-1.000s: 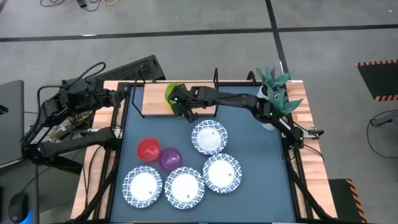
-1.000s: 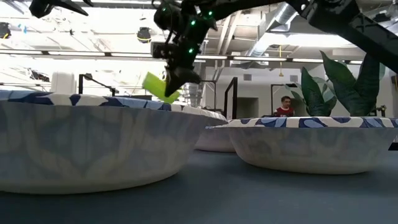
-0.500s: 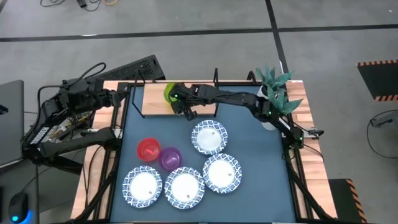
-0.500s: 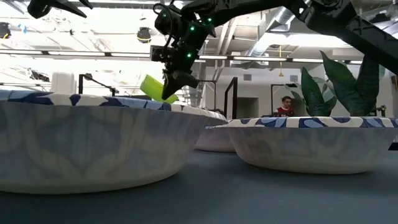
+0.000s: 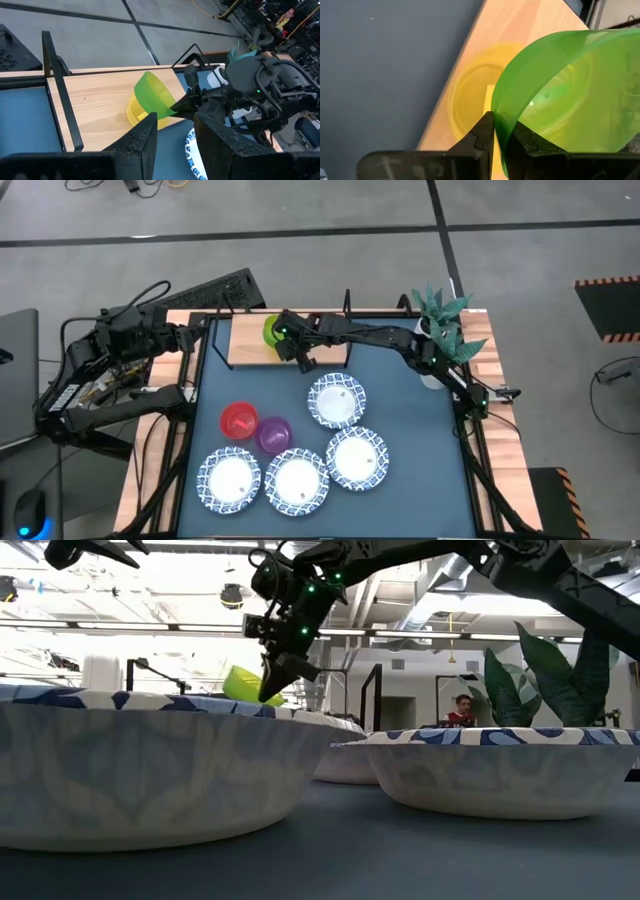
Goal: Place and stack bowls onto a shelf
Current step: Stack the green bowl on top of the yellow bowl on the shelf, then stack the orange bowl on top of the green bowl on the shelf
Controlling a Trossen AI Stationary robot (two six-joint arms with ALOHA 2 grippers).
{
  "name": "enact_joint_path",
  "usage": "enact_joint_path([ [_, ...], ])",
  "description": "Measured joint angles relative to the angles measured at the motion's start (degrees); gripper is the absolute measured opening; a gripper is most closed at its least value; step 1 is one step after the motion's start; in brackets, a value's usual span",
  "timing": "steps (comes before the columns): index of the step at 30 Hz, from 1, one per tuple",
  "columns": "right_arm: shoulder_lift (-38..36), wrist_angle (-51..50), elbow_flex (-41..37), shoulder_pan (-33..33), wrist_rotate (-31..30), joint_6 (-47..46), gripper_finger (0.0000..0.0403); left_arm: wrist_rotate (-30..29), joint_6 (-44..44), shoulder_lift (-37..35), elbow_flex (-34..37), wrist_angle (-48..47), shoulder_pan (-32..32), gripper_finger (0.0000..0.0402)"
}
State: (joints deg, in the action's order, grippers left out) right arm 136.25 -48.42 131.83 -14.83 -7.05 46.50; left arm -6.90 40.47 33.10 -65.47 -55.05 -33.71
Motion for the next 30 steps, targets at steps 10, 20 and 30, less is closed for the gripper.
enact_joint_path([
  [10, 0.00, -0.83, 0.00, -1.12, -0.13, -2.06, 0.0106, 0.01, -1.69, 0.00, 0.00, 0.00, 0.00, 0.0114],
  [20, 0.00, -0.84, 0.00, -1.47, -0.33, -3.13, 0.0165, 0.00, -1.71, 0.00, 0.00, 0.00, 0.00, 0.0114],
  [30, -5.06, -2.39, 0.00, 0.70, 1.62, -9.37, 0.0176, 1.63, -3.13, 0.00, 0.00, -0.12, 0.00, 0.0114],
])
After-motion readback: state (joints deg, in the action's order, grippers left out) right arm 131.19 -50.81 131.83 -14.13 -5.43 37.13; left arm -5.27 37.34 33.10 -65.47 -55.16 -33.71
